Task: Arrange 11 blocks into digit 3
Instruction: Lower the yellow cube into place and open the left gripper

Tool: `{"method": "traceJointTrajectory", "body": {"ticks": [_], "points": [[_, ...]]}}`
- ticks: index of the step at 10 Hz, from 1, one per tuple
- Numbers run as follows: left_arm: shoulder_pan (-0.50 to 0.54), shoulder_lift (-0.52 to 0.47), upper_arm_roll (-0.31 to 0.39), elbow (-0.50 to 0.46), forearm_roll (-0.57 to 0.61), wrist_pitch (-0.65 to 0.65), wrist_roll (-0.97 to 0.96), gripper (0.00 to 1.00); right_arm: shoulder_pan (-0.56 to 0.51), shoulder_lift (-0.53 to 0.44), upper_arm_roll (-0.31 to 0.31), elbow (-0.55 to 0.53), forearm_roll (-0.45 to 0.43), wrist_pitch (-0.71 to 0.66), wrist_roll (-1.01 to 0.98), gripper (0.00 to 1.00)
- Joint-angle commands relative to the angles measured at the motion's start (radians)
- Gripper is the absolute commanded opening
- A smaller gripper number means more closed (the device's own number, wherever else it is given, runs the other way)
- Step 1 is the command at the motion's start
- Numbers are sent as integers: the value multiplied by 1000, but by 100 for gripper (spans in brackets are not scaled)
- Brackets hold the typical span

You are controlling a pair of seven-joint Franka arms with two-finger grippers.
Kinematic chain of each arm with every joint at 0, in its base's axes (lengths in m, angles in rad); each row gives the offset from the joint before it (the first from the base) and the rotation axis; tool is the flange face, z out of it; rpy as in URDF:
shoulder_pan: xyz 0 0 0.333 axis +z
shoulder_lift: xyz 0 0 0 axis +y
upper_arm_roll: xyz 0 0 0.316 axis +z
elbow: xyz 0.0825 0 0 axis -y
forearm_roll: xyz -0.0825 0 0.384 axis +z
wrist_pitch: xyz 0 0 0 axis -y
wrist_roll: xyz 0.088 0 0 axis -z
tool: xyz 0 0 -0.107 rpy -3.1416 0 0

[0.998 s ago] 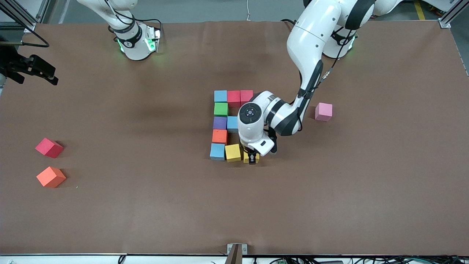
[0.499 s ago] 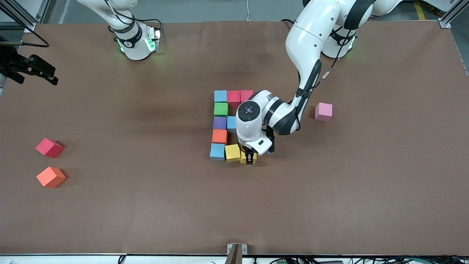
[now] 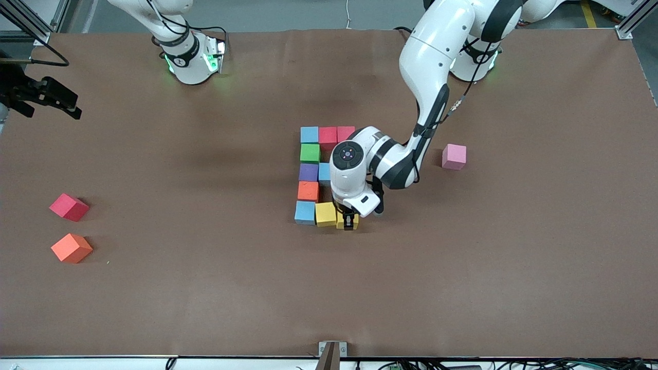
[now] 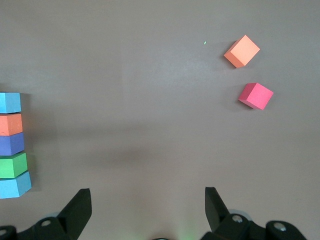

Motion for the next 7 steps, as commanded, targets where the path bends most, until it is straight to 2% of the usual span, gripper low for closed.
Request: {"method": "traceJointTrajectory", "body": {"ticks": [1,3,4,6,7], "points": [[-19,28,6,23,14,8,-25,22,-4,-9,2,-3,-2,0,-10,100],[-23,31,6,23,14,8,-25,22,-4,-9,2,-4,-2,0,-10,100],[-23,31,6,23,14,8,-23,29,-4,-9,2,-3,-2,0,-10,100],[-23,30,6,23,14,8,-22,100,-6,-9,2,-4,-2,-3,-11,100],[-22,26,6,23,14,8,-26,100,-6,-9,2,-3,-2,-3,-11,100]]}}
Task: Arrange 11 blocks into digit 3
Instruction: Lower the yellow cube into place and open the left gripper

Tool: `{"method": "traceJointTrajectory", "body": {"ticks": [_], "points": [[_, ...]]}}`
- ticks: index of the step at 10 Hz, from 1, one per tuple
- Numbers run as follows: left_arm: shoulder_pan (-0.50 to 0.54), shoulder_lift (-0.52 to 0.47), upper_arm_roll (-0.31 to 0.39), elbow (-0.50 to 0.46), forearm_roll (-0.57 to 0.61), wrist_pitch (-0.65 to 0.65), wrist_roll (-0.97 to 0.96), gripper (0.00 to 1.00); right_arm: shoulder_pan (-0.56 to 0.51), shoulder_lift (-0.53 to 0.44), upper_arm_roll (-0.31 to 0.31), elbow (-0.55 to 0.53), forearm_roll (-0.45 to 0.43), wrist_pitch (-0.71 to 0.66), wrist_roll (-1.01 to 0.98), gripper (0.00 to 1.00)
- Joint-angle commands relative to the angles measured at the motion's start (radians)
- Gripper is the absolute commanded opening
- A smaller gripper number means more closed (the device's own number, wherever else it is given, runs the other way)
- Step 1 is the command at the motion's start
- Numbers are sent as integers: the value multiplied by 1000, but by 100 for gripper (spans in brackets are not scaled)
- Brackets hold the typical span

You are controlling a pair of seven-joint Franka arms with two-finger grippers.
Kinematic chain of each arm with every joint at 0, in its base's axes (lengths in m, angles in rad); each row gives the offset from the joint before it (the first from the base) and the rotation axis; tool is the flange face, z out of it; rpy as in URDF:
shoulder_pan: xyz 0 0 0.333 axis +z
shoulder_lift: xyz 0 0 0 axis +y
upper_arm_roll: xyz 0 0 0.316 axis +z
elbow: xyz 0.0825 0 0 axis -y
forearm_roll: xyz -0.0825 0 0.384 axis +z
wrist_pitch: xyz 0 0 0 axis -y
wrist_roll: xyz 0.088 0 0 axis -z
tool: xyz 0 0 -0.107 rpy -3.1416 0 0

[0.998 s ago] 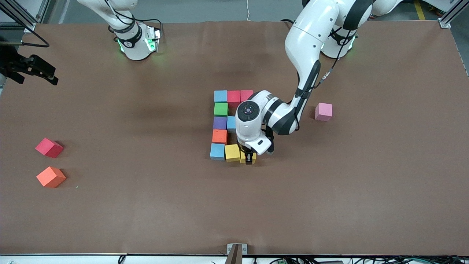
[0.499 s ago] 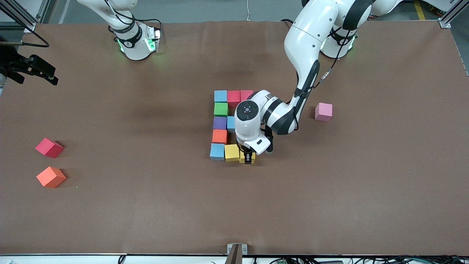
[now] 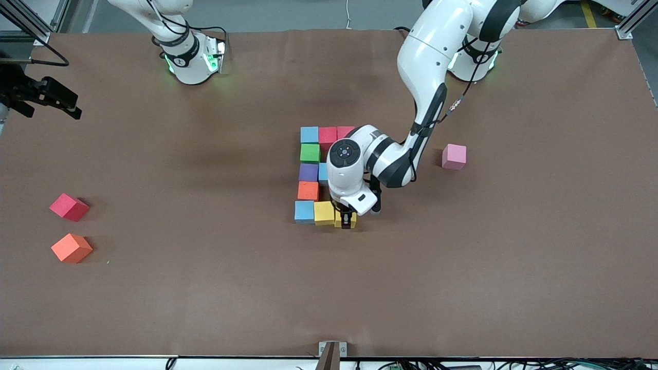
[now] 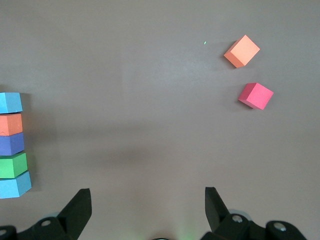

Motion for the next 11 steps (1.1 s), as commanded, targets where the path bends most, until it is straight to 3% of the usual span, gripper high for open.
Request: {"method": "traceJointTrajectory", "body": {"ticks": [1,4,7,11], "points": [[-12,18,6,22,11,7,-28,100,-7,-9,2,-4,-2,-5,-11,100],[-12,-14,6,22,15,-7,-19,100,-4,-9,2,-4,-2,-3,-11,100],[5,-106,9,18,18,-79,9,100,-1,-9,3,-4,-2,0,-10,100],[182,-305,10,-1,23,-169,157,100,-3,-9,3,-4,-2,-2,-10,100]]}}
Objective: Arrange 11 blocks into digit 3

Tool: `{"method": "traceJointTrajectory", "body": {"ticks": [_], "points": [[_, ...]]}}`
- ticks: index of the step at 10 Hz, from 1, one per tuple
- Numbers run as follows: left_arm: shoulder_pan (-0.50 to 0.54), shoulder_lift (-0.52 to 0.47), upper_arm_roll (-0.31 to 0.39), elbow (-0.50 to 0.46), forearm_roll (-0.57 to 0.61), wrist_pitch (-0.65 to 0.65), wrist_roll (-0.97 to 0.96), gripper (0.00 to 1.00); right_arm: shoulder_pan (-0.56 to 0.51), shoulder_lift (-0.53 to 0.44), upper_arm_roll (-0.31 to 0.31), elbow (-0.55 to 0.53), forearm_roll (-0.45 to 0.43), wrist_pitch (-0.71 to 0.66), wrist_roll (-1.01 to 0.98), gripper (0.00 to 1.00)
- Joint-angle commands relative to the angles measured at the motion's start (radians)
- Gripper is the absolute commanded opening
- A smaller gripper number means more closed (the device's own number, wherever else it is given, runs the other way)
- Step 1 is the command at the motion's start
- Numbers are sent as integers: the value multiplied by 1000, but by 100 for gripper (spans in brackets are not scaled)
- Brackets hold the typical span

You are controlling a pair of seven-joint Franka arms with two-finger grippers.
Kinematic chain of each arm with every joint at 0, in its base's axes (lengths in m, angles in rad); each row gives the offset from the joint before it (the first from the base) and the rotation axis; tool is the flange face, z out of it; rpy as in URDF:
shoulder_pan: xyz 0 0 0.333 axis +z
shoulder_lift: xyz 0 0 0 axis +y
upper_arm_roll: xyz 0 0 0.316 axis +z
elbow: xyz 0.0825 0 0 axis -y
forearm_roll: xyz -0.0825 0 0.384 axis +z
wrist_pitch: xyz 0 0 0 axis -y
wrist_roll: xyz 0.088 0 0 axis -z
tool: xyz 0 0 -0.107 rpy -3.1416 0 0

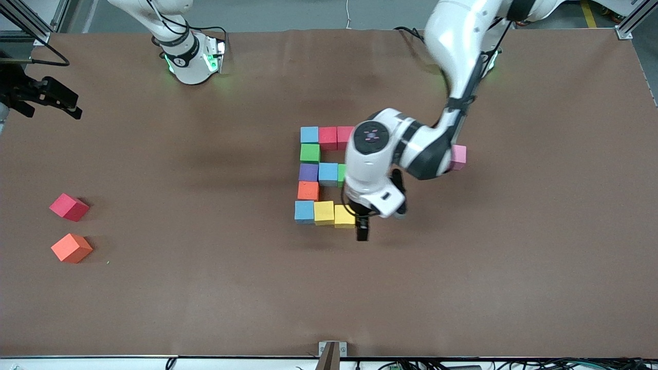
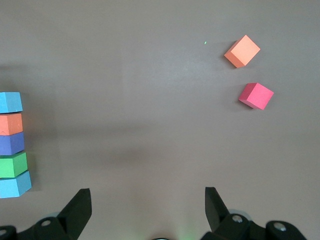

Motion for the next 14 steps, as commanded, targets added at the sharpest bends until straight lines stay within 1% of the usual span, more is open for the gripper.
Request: {"method": "traceJointTrajectory", "body": {"ticks": [1,3,5,7,8,9,11,12,13,14], "points": [[114,-131,-9,-58,22,-36,100,100,-5,-9,2,-4,0,0,-9,100],[202,-247,-9,-142,22,-45,246,100,-5,-9,2,-4,1,2,-9,100],[269,-343,-9,-231,71,-45,388,100,-8,-9,2,-4,3,16,-8,100],[346,-433,-20,-308,80,-45,591,100,-8,-9,1,-4,3,29,-8,100],[402,-496,-38,-352,80,-45,728,100,-8,-9,1,-3,3,31,-8,100],[482,-528,-87,-377,77,-50,872,100,-9,-9,1,-3,3,31,-8,100],[684,-561,-234,-394,60,-129,1171,100,-11,-9,1,-3,3,33,-8,100],[746,-578,-265,-391,27,-180,1326,100,-12,-8,1,0,3,39,-9,100],[753,-602,-255,-391,-10,-217,1477,100,-12,-2,1,8,3,45,-9,100],[745,-616,-220,-388,-35,-242,1577,100,-9,14,1,31,3,45,-8,100]]}}
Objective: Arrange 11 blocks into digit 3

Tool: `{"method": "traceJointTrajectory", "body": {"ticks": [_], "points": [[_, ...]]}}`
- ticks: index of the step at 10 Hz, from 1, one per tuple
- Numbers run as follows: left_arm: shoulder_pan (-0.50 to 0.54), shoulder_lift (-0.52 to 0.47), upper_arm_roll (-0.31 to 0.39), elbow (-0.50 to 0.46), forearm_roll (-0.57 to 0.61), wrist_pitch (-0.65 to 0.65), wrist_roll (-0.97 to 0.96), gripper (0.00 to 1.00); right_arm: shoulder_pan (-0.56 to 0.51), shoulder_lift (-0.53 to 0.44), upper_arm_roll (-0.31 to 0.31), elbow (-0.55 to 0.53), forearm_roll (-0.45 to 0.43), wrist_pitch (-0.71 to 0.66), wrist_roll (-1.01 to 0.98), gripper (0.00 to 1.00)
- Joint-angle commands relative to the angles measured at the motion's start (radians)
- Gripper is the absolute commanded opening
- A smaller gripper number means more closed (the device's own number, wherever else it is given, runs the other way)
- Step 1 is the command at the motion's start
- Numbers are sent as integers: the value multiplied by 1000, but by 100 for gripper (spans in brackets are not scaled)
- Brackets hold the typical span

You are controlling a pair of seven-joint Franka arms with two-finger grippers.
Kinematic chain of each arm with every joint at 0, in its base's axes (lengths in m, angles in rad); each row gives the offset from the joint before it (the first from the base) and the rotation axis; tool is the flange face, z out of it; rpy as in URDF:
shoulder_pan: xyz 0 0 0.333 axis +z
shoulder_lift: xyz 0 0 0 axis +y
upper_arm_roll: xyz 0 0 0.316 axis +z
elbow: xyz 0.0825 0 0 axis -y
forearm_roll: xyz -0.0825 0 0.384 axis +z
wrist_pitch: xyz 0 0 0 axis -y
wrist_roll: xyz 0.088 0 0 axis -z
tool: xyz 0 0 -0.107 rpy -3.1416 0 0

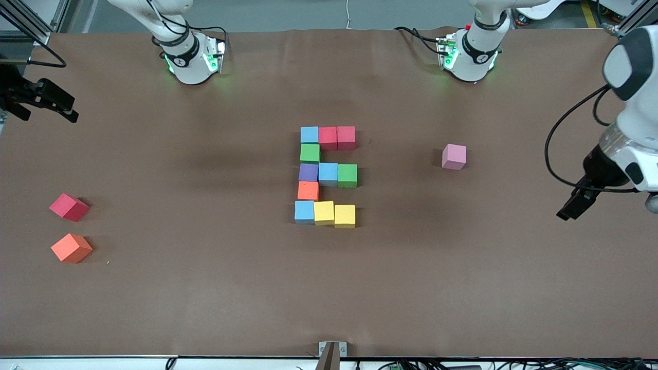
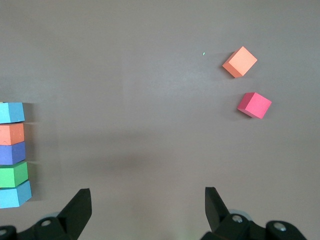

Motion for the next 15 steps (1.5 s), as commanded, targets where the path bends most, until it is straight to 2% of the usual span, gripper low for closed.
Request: {"method": "traceJointTrajectory", "body": {"ticks": [1,3,5,6,8,10,11,12,13,15], "points": [[-30,-66,51,-23,-54,-57,229,100,-4,33,3,56,3,-2,-8,100],[-126,-85,151,12,-83,-142,423,100,-12,39,3,73,3,-8,-8,100],[-114,-85,154,101,-116,-295,489,100,-18,41,2,73,3,-12,-8,100],[-113,-83,150,132,-108,-325,488,100,-10,41,3,70,3,-12,-8,100],[-110,-120,122,140,-64,-441,558,100,-9,41,3,67,4,-13,-8,100],[-96,-152,116,132,-64,-457,631,100,13,41,0,64,3,-18,-8,100],[-61,-160,81,138,-68,-457,635,100,63,41,-35,63,1,-18,-6,100],[-57,-160,73,140,-68,-457,616,100,142,42,-120,63,3,-16,-6,100],[-60,-149,73,141,-67,-457,612,100,168,42,-162,64,3,-18,-8,100],[-59,-149,73,137,-67,-460,631,100,172,42,-167,63,3,-18,-8,100]]}}
